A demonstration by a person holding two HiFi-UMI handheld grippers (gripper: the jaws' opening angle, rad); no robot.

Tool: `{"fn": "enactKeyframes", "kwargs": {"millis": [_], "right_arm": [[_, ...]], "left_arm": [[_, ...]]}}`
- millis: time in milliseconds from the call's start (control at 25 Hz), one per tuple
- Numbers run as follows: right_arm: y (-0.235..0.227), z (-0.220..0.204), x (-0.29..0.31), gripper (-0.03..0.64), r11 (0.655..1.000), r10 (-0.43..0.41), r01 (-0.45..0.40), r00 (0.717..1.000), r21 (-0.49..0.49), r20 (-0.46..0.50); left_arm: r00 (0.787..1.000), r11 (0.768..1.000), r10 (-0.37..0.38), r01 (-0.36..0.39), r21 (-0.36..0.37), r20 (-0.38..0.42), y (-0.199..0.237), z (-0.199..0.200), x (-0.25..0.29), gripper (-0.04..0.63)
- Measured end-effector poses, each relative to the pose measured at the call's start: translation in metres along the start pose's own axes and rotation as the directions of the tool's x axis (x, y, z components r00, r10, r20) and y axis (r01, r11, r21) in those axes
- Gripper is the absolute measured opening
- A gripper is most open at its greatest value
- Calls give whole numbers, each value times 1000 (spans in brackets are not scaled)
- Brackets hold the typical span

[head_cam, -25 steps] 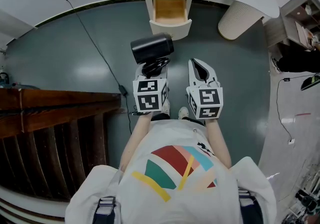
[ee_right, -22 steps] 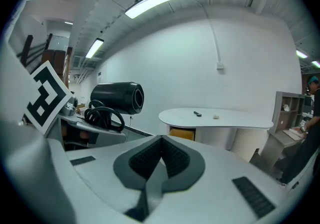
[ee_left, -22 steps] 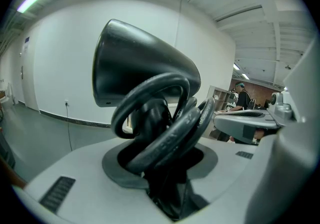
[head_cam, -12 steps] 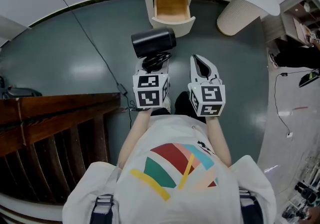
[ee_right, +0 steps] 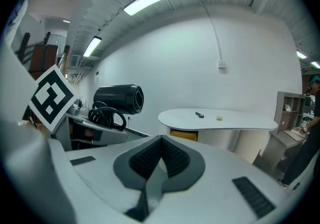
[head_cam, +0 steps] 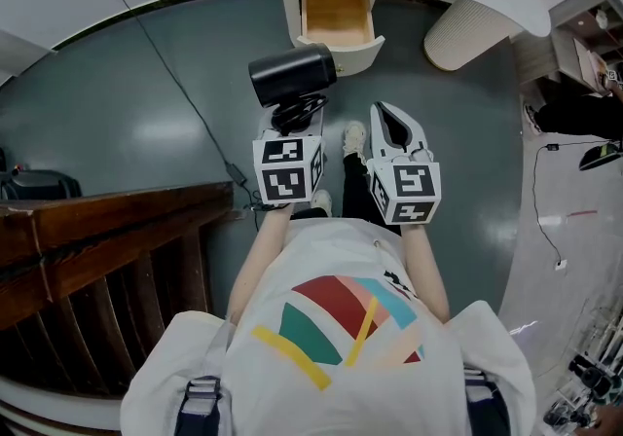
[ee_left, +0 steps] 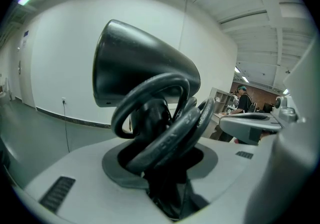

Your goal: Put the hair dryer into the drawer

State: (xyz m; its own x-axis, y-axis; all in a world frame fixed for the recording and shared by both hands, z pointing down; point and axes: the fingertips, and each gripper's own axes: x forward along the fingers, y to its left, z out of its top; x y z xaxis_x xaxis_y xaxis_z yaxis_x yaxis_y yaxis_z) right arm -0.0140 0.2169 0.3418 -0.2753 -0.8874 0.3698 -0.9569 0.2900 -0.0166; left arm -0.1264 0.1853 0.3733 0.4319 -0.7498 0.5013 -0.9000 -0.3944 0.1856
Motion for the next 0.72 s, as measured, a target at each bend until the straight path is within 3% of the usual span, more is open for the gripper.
{"fn": "enactKeyframes", "kwargs": {"millis": [720], "right_arm": [[-53, 28, 100, 9, 999, 48, -48, 999, 13, -9]], "left_arm": [[997, 997, 64, -65, -30, -38, 26, 40, 85, 166]]}}
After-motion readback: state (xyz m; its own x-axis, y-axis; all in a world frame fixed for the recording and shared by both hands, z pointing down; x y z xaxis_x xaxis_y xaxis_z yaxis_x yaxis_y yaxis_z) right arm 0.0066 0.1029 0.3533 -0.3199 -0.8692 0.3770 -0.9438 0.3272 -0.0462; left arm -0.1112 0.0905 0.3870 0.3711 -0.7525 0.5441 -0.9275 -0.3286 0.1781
